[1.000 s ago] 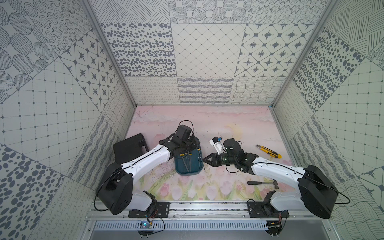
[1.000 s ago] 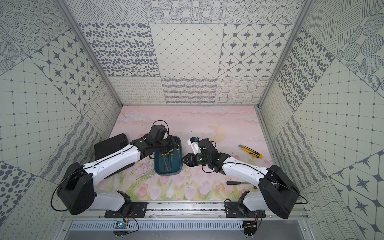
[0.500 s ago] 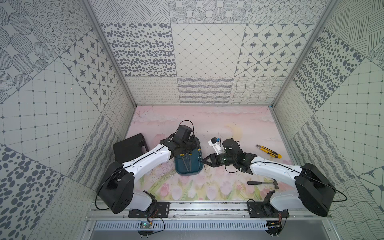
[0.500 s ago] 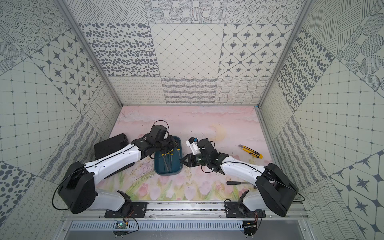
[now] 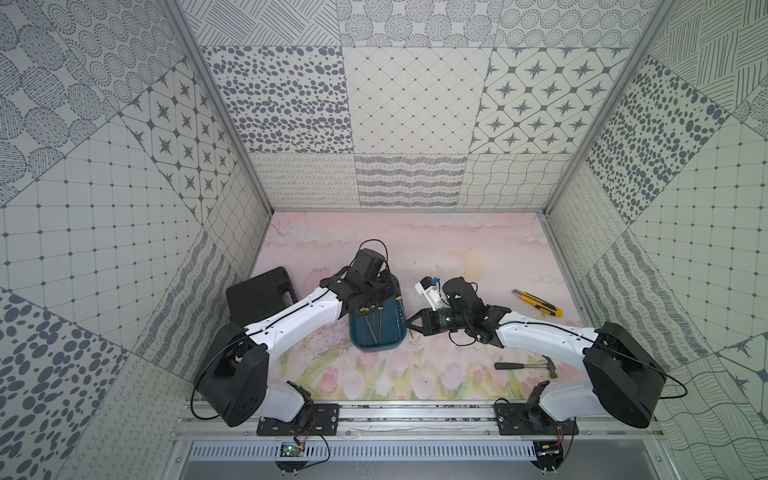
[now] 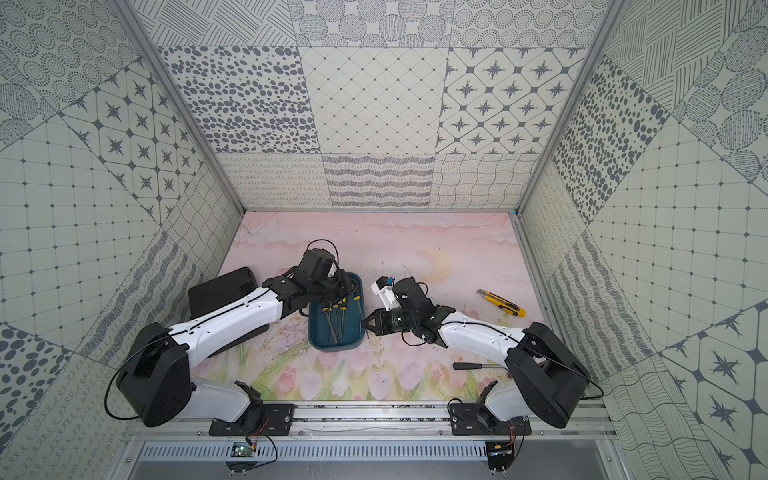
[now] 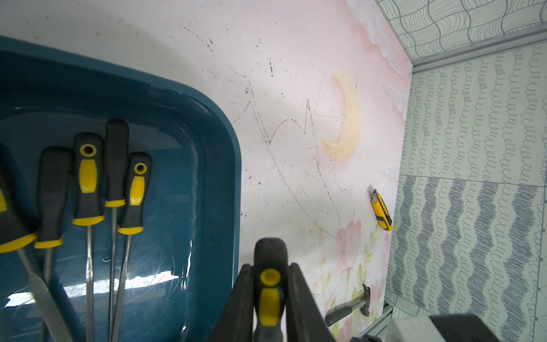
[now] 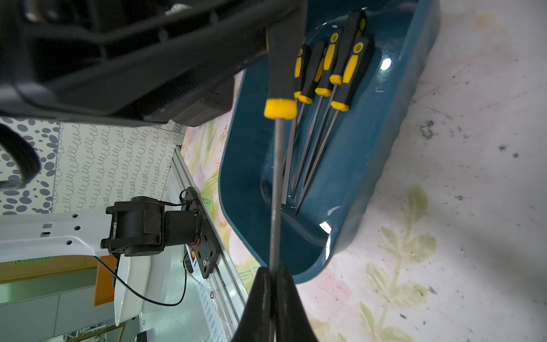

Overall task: Take the file tool out of the storage box
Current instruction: Pick up the file tool from the storage box, then place the file tool at the center of the board.

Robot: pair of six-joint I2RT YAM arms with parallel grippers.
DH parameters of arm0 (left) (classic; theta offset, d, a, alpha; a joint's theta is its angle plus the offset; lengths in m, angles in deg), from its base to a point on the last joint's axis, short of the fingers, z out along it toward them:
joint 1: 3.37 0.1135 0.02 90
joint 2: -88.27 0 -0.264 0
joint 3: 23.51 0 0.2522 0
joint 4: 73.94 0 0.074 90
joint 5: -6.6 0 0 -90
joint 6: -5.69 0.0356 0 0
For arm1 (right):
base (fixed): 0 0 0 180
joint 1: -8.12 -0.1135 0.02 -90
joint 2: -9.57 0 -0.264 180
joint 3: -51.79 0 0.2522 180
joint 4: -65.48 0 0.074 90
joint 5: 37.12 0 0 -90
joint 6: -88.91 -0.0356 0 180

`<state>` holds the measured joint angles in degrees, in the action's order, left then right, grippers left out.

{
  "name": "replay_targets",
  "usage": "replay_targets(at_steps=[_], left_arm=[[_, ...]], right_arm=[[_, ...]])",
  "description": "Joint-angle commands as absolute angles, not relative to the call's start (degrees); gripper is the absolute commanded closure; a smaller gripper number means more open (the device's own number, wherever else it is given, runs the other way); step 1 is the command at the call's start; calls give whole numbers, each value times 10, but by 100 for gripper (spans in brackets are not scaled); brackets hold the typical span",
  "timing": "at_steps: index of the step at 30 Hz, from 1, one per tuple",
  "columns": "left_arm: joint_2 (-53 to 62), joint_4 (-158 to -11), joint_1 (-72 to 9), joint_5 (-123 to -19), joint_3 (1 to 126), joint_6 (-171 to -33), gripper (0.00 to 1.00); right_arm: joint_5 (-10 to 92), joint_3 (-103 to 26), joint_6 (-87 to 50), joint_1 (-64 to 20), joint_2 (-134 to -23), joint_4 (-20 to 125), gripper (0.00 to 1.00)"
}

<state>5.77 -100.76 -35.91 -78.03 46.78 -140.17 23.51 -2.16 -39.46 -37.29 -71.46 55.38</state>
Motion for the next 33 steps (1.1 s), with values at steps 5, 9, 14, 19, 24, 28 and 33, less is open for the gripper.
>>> replay_targets(at_steps=[5,9,14,19,24,28,33], left_arm=[[59,-972,-360,-776,477,-1387,80],[61,-998,-361,-774,503,-1353,47],[82,-1047,-361,-791,534,-1299,14],[92,-1110,-361,-800,556,-1250,10],[99,-1147,-361,-788,562,-1219,6],[106,-1168,-361,-788,567,-1201,1],[113,-1192,-361,-821,561,-1188,1]], right_arm=[[282,-49,-380,-378,-703,528,100],[354,-53,-369,-374,-678,469,100],[442,-53,-343,-346,-639,376,100],[527,-75,-290,-290,-629,260,100],[575,-99,-249,-234,-669,207,100],[573,-114,-228,-193,-717,200,100],[564,-137,-207,-169,-784,192,99]])
